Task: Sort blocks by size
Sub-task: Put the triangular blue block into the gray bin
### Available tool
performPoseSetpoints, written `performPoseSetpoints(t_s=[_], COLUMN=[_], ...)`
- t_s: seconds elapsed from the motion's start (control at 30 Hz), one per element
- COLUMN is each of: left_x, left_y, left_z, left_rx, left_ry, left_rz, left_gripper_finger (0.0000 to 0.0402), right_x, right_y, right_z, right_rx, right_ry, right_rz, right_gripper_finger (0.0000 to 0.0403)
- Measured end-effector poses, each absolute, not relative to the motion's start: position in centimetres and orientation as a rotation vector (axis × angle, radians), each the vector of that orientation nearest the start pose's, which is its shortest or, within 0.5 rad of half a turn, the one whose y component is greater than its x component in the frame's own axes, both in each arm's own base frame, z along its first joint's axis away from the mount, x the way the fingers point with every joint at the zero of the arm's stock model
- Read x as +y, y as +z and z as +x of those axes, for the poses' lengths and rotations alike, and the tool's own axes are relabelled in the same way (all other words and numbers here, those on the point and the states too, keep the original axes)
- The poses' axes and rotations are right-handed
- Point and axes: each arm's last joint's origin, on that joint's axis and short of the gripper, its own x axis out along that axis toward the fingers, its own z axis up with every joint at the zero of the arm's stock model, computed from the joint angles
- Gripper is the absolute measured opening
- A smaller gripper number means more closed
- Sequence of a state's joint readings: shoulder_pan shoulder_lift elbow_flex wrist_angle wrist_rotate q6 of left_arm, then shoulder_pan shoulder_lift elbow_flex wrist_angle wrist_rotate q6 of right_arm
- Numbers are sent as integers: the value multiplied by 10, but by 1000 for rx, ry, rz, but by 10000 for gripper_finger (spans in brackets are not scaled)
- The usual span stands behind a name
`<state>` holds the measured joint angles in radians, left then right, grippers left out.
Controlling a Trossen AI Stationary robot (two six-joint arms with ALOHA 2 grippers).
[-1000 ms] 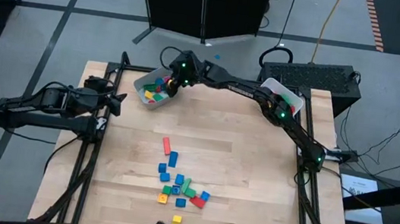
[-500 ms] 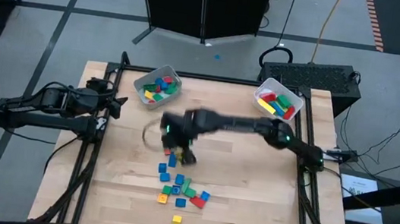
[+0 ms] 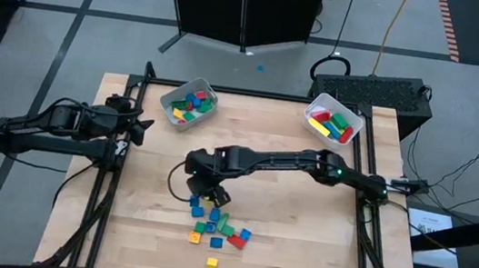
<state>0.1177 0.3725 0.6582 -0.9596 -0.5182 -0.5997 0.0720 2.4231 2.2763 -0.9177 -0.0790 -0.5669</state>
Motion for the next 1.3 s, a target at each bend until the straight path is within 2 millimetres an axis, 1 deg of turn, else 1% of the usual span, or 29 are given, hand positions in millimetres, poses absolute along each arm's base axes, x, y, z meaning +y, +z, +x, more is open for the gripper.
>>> performPoseSetpoints(t_s=[0.07, 0.23, 0.43, 0.5, 0.63, 0.8, 0.9, 1.0, 1.1, 1.17, 1.3], left_x=[22, 22, 22, 22, 22, 22, 22, 22, 22, 22, 22], left_y=[268, 268, 268, 268, 268, 268, 268, 268, 268, 268, 269], left_z=[63, 63, 63, 63, 63, 63, 63, 63, 63, 63, 63], left_rx=[460, 467, 466, 466, 468, 477, 481, 471, 465, 461, 430], left_ry=[791, 789, 789, 788, 775, 771, 768, 776, 789, 793, 814], left_rz=[-434, -417, -417, -418, -424, -410, -400, -421, -415, -420, -482], left_gripper_finger=[281, 281, 281, 281, 281, 281, 281, 281, 281, 281, 281], right_x=[38, 38, 34, 35, 35, 33, 30, 27, 27, 27, 31], right_y=[208, 192, 170, 161, 150, 150, 150, 150, 157, 166, 187], right_z=[513, 514, 521, 523, 521, 520, 521, 521, 519, 518, 520], right_rx=[1046, 1086, 1114, 1131, 1182, 1192, 1192, 1207, 1236, 1240, 1165], right_ry=[456, 496, 460, 456, 465, 470, 457, 410, 369, 344, 328], right_rz=[-526, -550, -621, -622, -606, -611, -599, -536, -487, -446, -309], right_gripper_finger=[263, 263, 263, 263, 262, 258, 240, 219, 206, 204, 205])
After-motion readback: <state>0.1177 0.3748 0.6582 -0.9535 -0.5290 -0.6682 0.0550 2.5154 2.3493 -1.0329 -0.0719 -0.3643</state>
